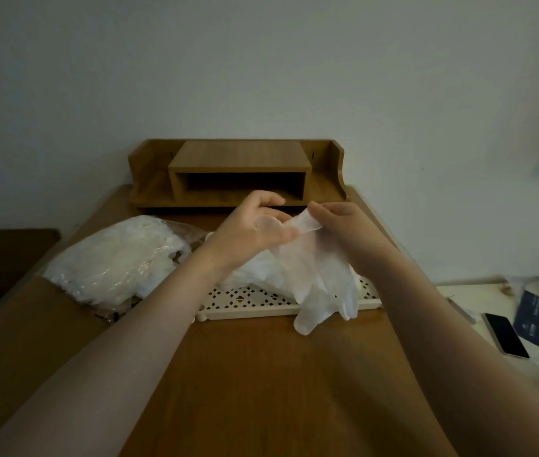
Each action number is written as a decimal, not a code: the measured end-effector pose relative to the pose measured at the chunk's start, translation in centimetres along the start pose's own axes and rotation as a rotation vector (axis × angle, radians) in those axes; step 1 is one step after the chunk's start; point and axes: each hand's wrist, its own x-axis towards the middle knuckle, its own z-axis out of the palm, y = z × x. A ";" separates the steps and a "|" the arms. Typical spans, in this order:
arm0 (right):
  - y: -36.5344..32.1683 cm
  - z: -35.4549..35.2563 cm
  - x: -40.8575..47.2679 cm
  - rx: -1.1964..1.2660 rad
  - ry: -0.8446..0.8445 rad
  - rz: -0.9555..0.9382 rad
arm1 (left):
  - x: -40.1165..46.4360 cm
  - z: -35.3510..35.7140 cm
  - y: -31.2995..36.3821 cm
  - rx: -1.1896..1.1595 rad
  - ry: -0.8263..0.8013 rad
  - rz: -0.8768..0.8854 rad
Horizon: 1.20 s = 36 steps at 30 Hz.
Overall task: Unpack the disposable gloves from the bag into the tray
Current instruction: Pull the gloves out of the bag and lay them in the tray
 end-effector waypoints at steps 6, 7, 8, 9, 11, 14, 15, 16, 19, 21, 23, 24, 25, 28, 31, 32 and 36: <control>0.4 -0.2 0.9 -0.108 -0.097 0.134 | 0.5 1.2 -1.0 0.372 0.040 0.067; 0.6 -0.5 0.9 -0.095 -0.150 0.152 | 0.7 1.3 -1.6 0.303 0.108 0.032; 0.9 -0.7 0.9 -0.106 -0.204 0.150 | 0.8 1.2 -2.1 0.223 0.156 -0.012; 1.1 -1.0 0.9 -0.118 -0.247 0.145 | 0.9 1.0 -2.5 0.124 0.184 -0.070; 1.6 -1.6 1.0 -0.094 -0.321 0.161 | 0.9 0.5 -3.2 -0.135 0.208 -0.217; 1.9 -1.7 1.0 -0.053 -0.355 0.185 | 0.5 0.4 -3.8 -0.291 0.178 -0.319; 2.0 -1.4 1.0 -0.087 -0.327 0.187 | 0.3 0.5 -3.9 -0.233 0.136 -0.312; 2.1 -1.0 1.1 -0.149 -0.282 0.182 | 0.2 0.7 -3.9 -0.148 0.083 -0.289; 2.3 0.1 1.6 -0.292 -0.167 0.160 | -0.1 1.4 -3.1 0.154 -0.056 -0.186; 2.1 0.5 1.6 -0.247 -0.163 0.160 | 0.1 1.9 -2.9 0.221 -0.056 -0.146; 1.9 0.3 1.6 -0.163 -0.214 0.154 | 0.4 2.0 -3.1 0.228 0.005 -0.115; 1.8 0.1 1.6 -0.129 -0.245 0.153 | 0.6 1.9 -3.3 0.209 0.027 -0.111; 1.8 -0.3 1.6 -0.103 -0.272 0.160 | 0.7 1.7 -3.5 0.173 0.040 -0.119; 1.7 -1.3 1.6 -0.057 -0.301 0.206 | 0.9 0.8 -4.3 0.030 0.071 -0.202; 1.5 -1.6 1.5 -0.118 -0.233 0.241 | 1.4 0.2 -4.8 -0.260 0.137 -0.355; 1.4 -1.4 1.4 -0.143 -0.209 0.247 | 1.4 0.2 -4.6 -0.413 0.125 -0.406; 0.9 -0.7 1.4 -0.213 -0.181 0.252 | 1.2 0.5 -4.2 -0.401 -0.041 -0.500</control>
